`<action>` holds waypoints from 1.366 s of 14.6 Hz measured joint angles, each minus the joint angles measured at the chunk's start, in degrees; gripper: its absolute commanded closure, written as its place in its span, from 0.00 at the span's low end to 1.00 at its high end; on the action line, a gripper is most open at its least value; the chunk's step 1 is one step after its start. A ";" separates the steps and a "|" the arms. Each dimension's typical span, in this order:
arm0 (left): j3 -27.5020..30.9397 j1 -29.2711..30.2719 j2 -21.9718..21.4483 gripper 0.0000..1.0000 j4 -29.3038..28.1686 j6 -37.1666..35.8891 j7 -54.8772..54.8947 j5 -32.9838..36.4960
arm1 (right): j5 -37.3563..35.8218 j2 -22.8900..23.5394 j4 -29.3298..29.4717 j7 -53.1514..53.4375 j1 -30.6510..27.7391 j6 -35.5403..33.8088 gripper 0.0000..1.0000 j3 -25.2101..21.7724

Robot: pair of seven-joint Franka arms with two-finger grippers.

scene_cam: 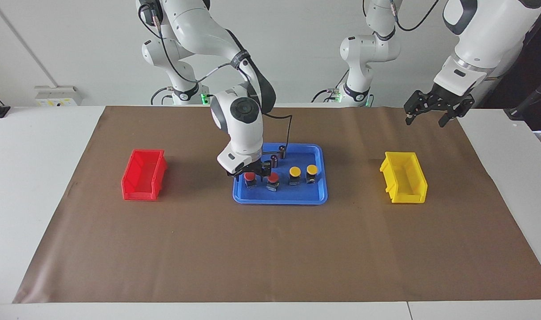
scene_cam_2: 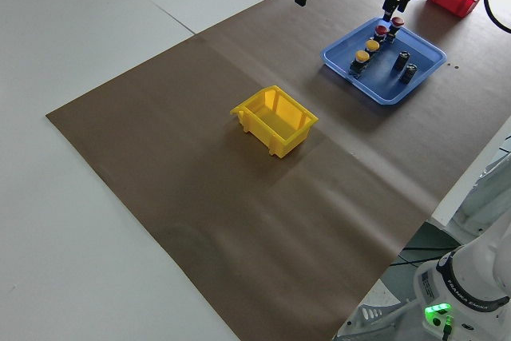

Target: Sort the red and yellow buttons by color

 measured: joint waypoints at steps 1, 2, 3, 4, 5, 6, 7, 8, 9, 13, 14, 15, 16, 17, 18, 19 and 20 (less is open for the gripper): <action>0.00 0.00 0.00 0.00 0.00 0.00 0.00 0.00 | 0.00 -0.06 -0.51 0.00 0.00 0.02 0.29 0.00; 0.00 0.00 0.00 0.00 0.00 0.00 0.00 0.00 | 0.00 -0.11 -0.98 0.00 0.00 0.08 0.34 0.00; 0.00 0.00 0.00 0.00 0.00 0.00 0.00 0.00 | 0.00 -0.17 -1.34 0.00 0.00 0.18 0.36 0.00; 0.00 0.00 0.00 0.00 0.00 0.00 0.00 0.00 | 0.00 -0.30 -1.67 0.00 0.01 0.31 0.39 0.00; 0.00 0.02 0.00 0.00 0.00 -0.05 0.00 0.00 | 0.00 -0.48 -1.98 0.00 0.03 0.36 0.41 0.01; 0.00 0.04 0.00 0.00 0.00 -0.32 0.00 0.00 | 0.00 -0.64 -2.24 0.00 0.07 0.37 0.41 0.01; 0.02 0.13 0.00 0.00 -0.01 -0.81 0.00 0.00 | 0.00 -0.77 -2.44 0.00 0.11 0.38 0.42 0.05; 0.04 0.36 0.00 0.00 -0.02 -1.16 0.00 0.00 | 0.00 -0.84 -2.59 0.00 0.12 0.39 0.42 0.18; 0.05 0.73 0.00 0.00 -0.02 -1.28 0.00 0.00 | 0.00 -0.90 -2.72 0.00 0.13 0.42 0.42 0.34; -0.15 0.98 -0.08 0.00 -1.25 0.59 -0.68 0.00 | 0.00 -1.18 -3.37 0.00 0.38 0.78 0.66 0.65; -0.46 0.81 -0.38 0.00 -2.95 3.56 -1.94 0.00 | 0.00 -1.19 -3.44 0.00 0.54 0.87 0.81 0.70; -0.81 0.17 -0.94 0.00 -5.54 6.92 -3.38 0.00 | 0.00 -1.21 -3.44 0.00 0.61 0.89 0.89 0.76; -1.15 -1.15 -1.57 0.00 -8.61 10.13 -5.31 0.00 | 0.00 -1.27 -3.35 0.00 0.56 0.89 0.91 0.72; -1.40 -2.79 -1.92 0.00 -11.10 12.58 -7.66 0.00 | 0.00 -1.41 -2.90 -0.01 0.41 0.76 0.91 0.61; -1.58 -4.59 -1.97 0.00 -12.69 14.27 -9.92 0.00 | 0.00 -1.60 -1.71 -0.11 0.09 -0.31 0.91 0.44; -1.70 -6.28 -1.94 0.00 -13.65 15.32 -11.75 0.00 | 0.00 -1.89 0.45 -0.70 -0.75 -3.11 0.91 0.34; -1.80 -7.46 -1.94 0.00 -14.12 15.96 -13.06 0.00 | 0.00 -2.49 3.16 -2.58 -2.19 -6.92 0.91 0.28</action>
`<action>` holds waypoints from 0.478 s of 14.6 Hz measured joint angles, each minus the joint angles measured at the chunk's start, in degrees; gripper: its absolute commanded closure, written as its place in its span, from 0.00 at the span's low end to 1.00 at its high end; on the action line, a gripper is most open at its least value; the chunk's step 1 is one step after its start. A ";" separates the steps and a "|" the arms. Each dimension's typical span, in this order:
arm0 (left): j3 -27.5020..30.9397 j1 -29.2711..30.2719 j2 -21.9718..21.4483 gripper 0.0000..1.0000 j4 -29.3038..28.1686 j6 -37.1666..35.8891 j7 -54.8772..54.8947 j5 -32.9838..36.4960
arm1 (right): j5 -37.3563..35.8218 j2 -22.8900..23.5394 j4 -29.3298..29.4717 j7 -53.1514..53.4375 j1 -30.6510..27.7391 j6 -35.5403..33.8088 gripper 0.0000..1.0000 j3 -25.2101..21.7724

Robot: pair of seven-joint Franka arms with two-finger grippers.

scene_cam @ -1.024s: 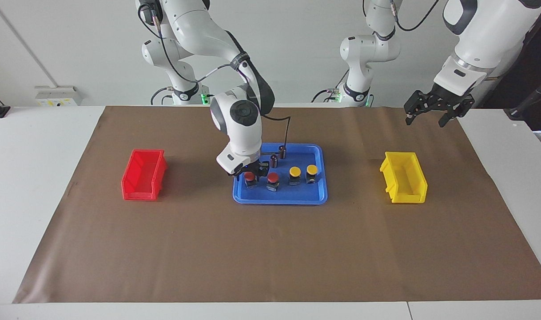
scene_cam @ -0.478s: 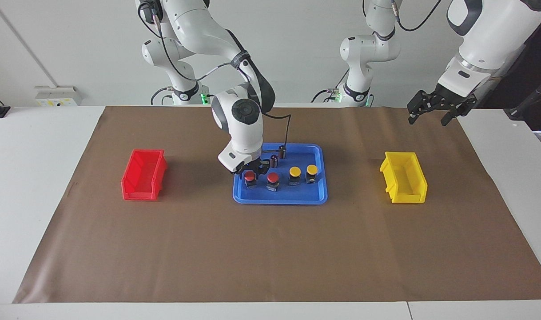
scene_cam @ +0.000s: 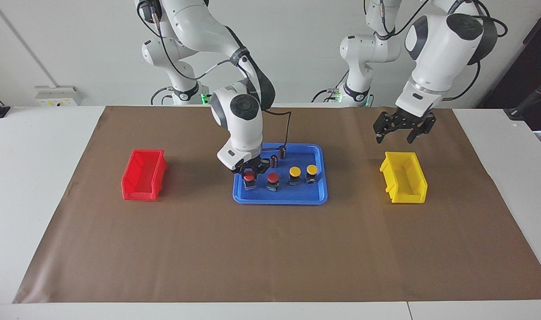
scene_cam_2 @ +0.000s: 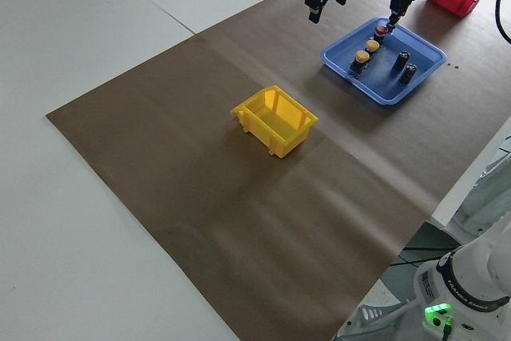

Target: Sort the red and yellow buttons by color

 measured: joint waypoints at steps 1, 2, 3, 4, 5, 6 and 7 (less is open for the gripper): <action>-0.10 -0.71 0.02 0.00 -0.22 0.85 -1.07 0.00 | 0.00 -1.13 2.31 -3.01 -1.94 -3.63 0.91 -0.06; -0.13 -1.62 0.11 0.01 -0.63 2.31 -2.76 0.00 | 0.01 -3.02 3.66 -7.30 -4.54 -7.06 0.91 -0.15; -0.17 -3.35 0.46 0.03 -1.44 4.29 -5.64 0.00 | 0.03 -5.66 3.59 -12.55 -7.80 -10.24 0.91 -0.26; -0.23 -5.46 1.25 0.07 -2.36 6.25 -8.81 0.00 | 0.04 -8.46 2.42 -17.87 -11.38 -12.40 0.91 -0.37; -0.34 -7.74 2.64 0.13 -3.28 8.45 -11.82 0.00 | 0.07 -11.44 0.01 -23.66 -15.39 -13.41 0.91 -0.47; -0.42 -9.83 4.56 0.18 -4.15 10.84 -14.37 0.00 | 0.10 -14.42 -3.36 -29.72 -19.72 -13.53 0.91 -0.56; -0.48 -11.33 6.54 0.23 -5.06 13.30 -16.25 0.00 | 0.16 -16.95 -7.15 -35.37 -23.90 -12.69 0.91 -0.63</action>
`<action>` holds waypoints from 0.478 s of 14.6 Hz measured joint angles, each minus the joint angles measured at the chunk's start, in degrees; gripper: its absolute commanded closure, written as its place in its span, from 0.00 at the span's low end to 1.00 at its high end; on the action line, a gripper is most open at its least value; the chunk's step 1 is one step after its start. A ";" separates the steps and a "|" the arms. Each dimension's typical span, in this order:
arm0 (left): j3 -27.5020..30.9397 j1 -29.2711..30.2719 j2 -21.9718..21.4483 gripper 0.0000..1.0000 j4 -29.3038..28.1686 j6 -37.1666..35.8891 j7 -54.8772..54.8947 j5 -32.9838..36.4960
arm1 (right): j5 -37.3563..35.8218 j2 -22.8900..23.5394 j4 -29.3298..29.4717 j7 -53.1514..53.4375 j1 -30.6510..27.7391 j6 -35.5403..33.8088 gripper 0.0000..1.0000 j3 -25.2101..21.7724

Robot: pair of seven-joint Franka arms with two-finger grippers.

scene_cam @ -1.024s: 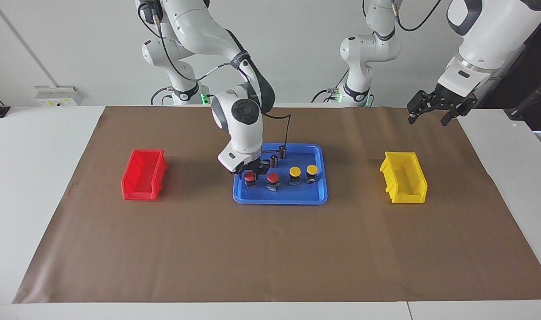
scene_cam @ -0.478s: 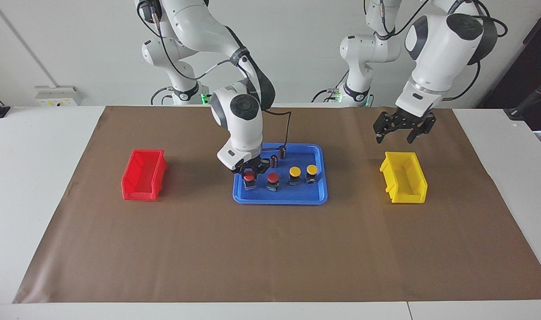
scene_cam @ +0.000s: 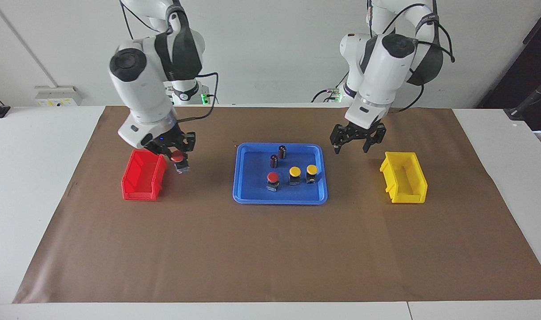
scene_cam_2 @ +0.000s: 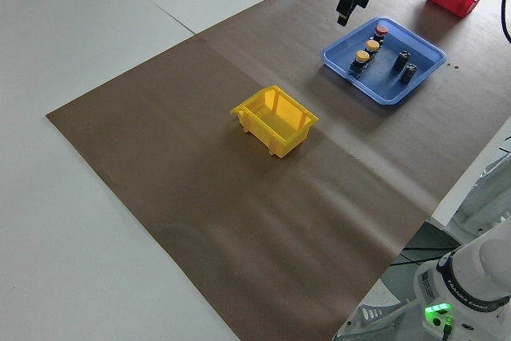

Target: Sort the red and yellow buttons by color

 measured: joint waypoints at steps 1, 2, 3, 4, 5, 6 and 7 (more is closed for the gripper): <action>-0.03 -1.00 1.65 0.23 -1.02 2.43 -1.06 0.00 | 0.04 -1.97 -4.08 -5.28 -3.79 2.66 0.91 -0.04; -0.03 -1.70 2.87 0.26 -2.26 4.94 -1.73 0.00 | 0.08 -3.52 -8.50 -9.75 -7.03 6.78 0.91 -0.12; -0.01 -2.10 3.60 0.26 -3.54 7.09 -1.93 0.00 | 0.10 -4.55 -12.47 -12.30 -9.17 10.90 0.91 -0.17; -0.02 -2.45 4.08 0.26 -4.70 8.81 -2.47 0.00 | 0.10 -5.27 -15.79 -13.33 -10.39 14.28 0.92 -0.16; -0.01 -2.86 4.46 0.26 -5.51 9.97 -3.27 0.00 | 0.10 -5.84 -18.39 -13.53 -10.79 16.58 0.92 -0.14; -0.02 -3.35 4.83 0.26 -5.93 10.76 -3.97 0.00 | 0.10 -6.35 -20.27 -13.53 -10.80 18.15 0.92 0.02; -0.04 -3.88 5.08 0.26 -6.11 11.20 -4.42 0.00 | 0.10 -6.81 -21.57 -13.50 -10.74 19.39 0.92 0.27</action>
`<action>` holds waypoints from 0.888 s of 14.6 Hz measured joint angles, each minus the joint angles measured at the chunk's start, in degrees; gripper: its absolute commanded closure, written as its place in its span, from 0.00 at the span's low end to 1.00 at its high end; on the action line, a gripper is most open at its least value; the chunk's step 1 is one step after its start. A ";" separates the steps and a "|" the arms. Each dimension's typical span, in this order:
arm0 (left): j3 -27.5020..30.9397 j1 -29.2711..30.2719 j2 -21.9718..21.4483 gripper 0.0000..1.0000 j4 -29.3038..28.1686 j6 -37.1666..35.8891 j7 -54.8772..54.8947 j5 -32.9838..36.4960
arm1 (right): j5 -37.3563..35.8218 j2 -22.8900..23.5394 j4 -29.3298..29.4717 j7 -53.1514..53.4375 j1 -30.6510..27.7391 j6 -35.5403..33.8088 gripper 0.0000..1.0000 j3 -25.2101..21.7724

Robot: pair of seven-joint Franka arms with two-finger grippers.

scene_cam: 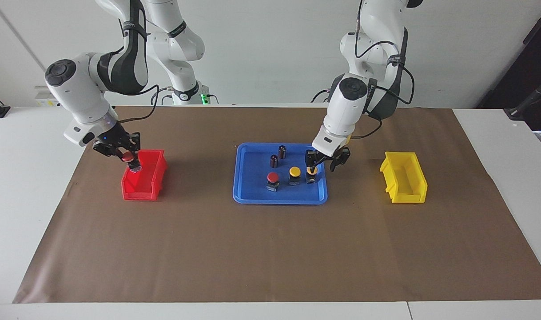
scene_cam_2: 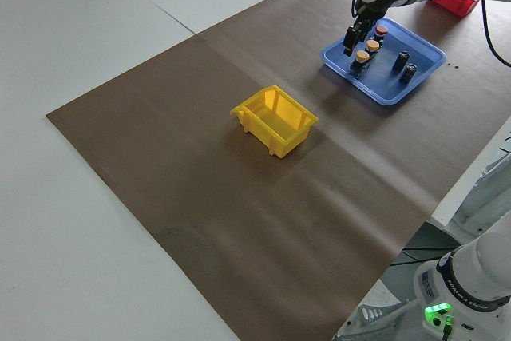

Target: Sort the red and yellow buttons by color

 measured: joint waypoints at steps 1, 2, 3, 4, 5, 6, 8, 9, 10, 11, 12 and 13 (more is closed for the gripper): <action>-0.01 -0.44 0.08 0.26 -0.26 0.14 -0.31 0.00 | 0.01 -0.36 -0.86 0.32 0.10 0.92 0.92 0.16; -0.01 -0.69 0.08 0.26 -0.60 0.19 -0.44 0.00 | 0.01 -0.55 -1.47 1.00 0.18 1.54 0.92 0.21; 0.00 -0.80 0.09 0.26 -1.00 0.25 -0.46 0.00 | 0.01 -0.58 -2.18 1.52 0.22 2.40 0.92 0.24; 0.00 -0.99 0.08 0.26 -1.40 0.36 -0.46 0.00 | 0.02 -0.60 -3.33 1.82 0.39 3.90 0.92 0.26; 0.00 -1.32 0.08 0.26 -1.75 0.49 -0.46 0.00 | 0.03 -0.64 -4.99 2.00 0.51 5.59 0.92 0.36; -0.02 -1.60 0.08 0.26 -2.00 0.58 -0.47 0.00 | 0.03 -0.68 -6.83 2.08 0.53 7.32 0.92 0.46; -0.02 -1.89 0.08 0.35 -2.29 1.18 -0.47 0.00 | 0.03 -0.68 -9.71 2.08 0.53 10.71 0.92 0.47; -0.02 -1.93 0.08 0.68 -2.32 1.44 -0.48 0.00 | 0.03 -0.69 -10.57 2.08 0.53 11.66 0.92 0.47; -0.01 -1.93 0.08 0.91 -2.34 1.57 -0.50 0.00 | 0.03 -0.70 -11.08 2.08 0.53 12.25 0.90 0.47; 0.00 -1.93 0.08 0.99 -2.36 1.66 -0.51 0.00 | 0.03 -0.74 -11.39 2.08 0.53 12.65 0.82 0.47; 0.02 -1.93 0.08 0.99 -2.38 1.76 -0.51 0.00 | 0.03 -0.80 -11.57 2.08 0.53 12.88 0.63 0.47; 0.05 -1.93 0.08 0.99 -2.39 1.79 -0.63 0.00 | 0.03 -0.87 -11.65 2.08 0.53 12.93 0.39 0.47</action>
